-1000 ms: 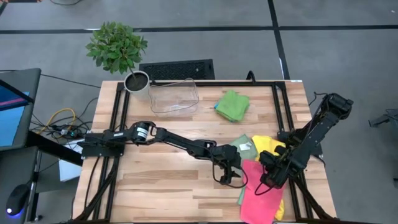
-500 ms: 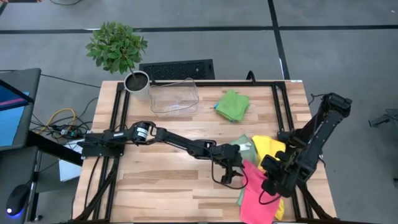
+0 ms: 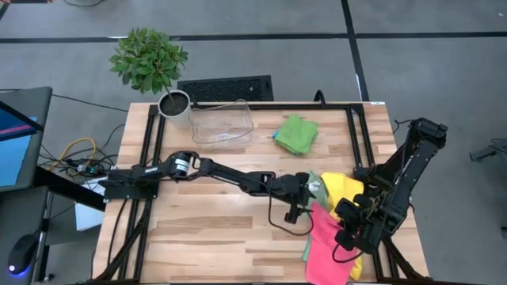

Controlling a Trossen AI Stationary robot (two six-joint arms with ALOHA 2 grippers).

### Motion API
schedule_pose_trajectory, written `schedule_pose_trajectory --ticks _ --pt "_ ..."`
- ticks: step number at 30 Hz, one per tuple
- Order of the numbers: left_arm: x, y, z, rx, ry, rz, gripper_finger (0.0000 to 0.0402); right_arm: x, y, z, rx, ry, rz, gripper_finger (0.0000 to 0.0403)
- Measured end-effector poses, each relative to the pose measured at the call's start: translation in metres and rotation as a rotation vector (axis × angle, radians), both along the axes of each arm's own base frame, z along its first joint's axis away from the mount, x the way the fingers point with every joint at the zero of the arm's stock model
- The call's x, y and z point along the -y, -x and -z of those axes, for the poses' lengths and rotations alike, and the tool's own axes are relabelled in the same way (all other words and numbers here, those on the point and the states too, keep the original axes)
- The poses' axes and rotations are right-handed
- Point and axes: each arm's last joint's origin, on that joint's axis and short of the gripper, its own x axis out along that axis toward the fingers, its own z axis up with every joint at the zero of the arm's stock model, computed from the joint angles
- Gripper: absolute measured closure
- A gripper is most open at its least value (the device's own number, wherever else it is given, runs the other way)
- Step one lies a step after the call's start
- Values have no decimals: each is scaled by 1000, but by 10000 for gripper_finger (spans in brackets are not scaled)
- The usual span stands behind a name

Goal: Fold microfiber towels
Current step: Fold the pink microfiber cloth

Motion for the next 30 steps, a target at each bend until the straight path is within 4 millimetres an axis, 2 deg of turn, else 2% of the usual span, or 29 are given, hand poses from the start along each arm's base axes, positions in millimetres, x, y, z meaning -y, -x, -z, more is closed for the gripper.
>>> schedule_pose_trajectory --ticks 6,9,15,19,25,30 --pt "-14 -2 -2 -6 118 75 159 0 0 0 3 9 -20 382" --pt "-13 -2 4 -32 170 110 159 1 0 0 6 17 -18 374" --pt "-11 -2 4 -15 130 59 159 1 -1 0 28 23 -15 378" --pt "-11 -5 -2 1 138 60 160 -1 -3 -1 48 8 -12 381" --pt "-10 -4 -1 -2 129 83 160 2 -8 -1 59 12 -4 372" --pt "-9 -4 -1 2 117 97 178 5 -15 -1 69 18 -22 378"
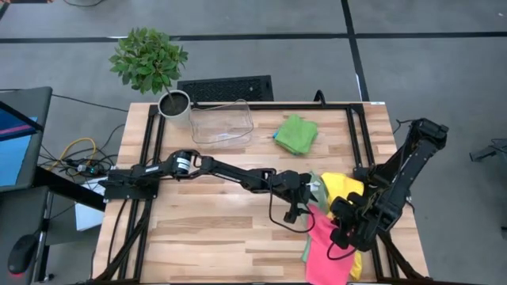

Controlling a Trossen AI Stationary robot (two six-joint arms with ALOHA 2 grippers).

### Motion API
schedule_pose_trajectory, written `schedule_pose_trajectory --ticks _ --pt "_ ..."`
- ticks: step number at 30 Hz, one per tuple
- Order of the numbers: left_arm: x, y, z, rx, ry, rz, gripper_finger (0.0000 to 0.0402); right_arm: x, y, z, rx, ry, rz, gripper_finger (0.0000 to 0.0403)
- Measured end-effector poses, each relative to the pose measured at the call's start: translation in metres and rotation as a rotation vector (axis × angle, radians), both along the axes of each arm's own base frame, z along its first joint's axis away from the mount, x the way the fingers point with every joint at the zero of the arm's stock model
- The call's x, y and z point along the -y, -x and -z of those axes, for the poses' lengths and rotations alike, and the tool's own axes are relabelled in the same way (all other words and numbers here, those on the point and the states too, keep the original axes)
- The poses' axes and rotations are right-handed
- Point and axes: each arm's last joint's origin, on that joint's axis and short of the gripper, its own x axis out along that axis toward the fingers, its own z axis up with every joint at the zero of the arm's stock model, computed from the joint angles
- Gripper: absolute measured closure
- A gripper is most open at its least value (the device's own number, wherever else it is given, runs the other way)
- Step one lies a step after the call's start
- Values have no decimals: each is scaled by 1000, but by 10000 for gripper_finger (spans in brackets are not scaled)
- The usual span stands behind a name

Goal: Fold microfiber towels
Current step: Fold the pink microfiber cloth

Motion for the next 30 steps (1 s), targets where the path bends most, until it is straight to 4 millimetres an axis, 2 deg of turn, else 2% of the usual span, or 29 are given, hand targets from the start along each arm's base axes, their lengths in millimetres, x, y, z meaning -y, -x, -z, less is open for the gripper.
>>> schedule_pose_trajectory --ticks 6,11,17,23,26,30 --pt "0 0 0 -6 -13 -18 213 3 -5 0 3 6 4 374" --pt "2 0 0 -16 -2 3 216 4 -7 -1 6 11 -4 370" --pt "12 2 1 -22 -21 26 216 6 -19 -16 45 13 -47 378" --pt "12 2 2 -28 -37 17 224 9 -27 -24 63 14 -51 372" --pt "11 3 4 -55 -41 13 260 11 -28 -24 61 15 -45 372" --pt "13 10 5 -168 -4 -5 354 11 -27 -24 59 18 -45 376"
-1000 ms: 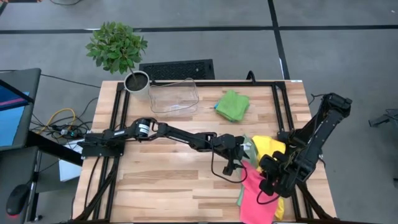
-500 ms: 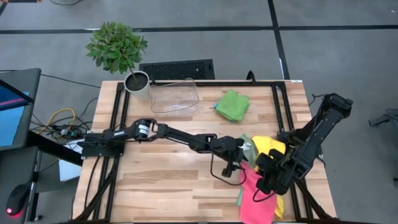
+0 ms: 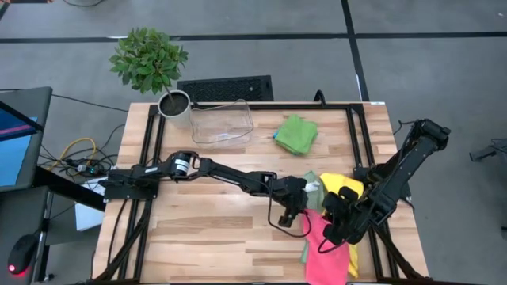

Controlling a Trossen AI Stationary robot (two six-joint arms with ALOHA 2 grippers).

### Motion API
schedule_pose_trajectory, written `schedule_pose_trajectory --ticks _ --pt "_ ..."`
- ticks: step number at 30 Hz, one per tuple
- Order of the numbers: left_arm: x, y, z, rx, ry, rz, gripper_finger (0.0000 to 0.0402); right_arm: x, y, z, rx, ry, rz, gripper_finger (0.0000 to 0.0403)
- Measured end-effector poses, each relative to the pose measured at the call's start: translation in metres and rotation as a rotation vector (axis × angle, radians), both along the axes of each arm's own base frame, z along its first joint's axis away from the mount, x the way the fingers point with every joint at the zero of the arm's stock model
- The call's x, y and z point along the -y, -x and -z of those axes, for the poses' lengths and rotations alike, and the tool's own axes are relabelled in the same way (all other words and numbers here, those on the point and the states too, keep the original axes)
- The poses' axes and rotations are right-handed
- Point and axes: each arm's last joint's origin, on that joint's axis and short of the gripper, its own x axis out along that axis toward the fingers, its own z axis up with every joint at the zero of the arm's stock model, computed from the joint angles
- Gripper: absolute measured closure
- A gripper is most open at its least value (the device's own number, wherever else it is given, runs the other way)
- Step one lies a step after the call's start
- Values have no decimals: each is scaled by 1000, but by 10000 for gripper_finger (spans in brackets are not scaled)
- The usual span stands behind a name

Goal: Fold microfiber towels
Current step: Fold the pink microfiber cloth

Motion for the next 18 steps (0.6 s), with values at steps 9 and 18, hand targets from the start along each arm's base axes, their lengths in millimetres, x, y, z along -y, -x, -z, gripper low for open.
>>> schedule_pose_trajectory --ticks 9,18 --pt "43 46 -62 -217 -71 -36 401 4 -2 0 32 43 28 353" --pt "121 126 -114 -363 -271 -82 401 7 -15 -4 128 87 -19 287"
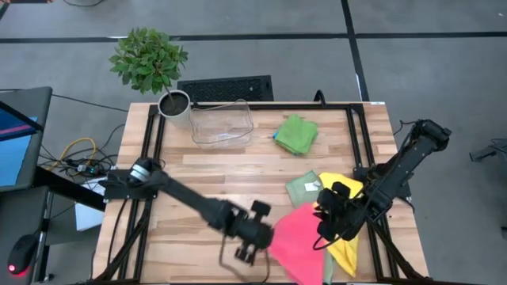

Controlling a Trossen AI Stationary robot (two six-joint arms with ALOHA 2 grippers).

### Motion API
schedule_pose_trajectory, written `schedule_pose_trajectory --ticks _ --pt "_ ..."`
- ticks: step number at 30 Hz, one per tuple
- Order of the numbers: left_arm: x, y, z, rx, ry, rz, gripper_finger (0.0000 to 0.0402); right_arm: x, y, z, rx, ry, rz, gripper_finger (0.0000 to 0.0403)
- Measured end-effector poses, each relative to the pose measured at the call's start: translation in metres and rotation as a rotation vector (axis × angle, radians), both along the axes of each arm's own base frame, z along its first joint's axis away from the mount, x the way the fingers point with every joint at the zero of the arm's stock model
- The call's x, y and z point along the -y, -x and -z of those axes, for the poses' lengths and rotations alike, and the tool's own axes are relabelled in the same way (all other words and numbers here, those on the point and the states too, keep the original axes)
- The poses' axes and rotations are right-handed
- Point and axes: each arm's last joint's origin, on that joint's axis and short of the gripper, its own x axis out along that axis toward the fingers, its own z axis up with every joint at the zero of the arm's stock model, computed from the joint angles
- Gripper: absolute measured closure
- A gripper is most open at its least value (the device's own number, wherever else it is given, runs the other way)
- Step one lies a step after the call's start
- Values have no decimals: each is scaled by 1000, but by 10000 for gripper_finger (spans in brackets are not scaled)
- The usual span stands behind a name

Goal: Fold microfiber towels
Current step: Fold the pink microfiber cloth

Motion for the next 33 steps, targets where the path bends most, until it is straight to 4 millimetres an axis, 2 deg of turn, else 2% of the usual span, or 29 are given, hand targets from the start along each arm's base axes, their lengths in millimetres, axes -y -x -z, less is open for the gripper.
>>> schedule_pose_trajectory --ticks 5,7,12,16,21,26,33 --pt "34 31 0 -68 -42 -10 401 4 -16 -4 117 89 -62 246" --pt "43 39 1 -71 -60 -22 401 6 -31 0 139 147 -101 233" --pt "50 47 6 -69 -75 -74 401 13 -71 29 57 220 -250 214" --pt "51 48 6 -77 -68 -92 401 28 -89 52 -72 218 -328 207" --pt "51 49 7 -84 -69 -114 401 42 -101 65 -135 185 -436 204" --pt "51 50 7 -80 -73 -115 401 50 -104 76 -203 145 -453 207" --pt "51 52 8 -89 -100 -116 401 34 -103 94 -266 115 -487 208"
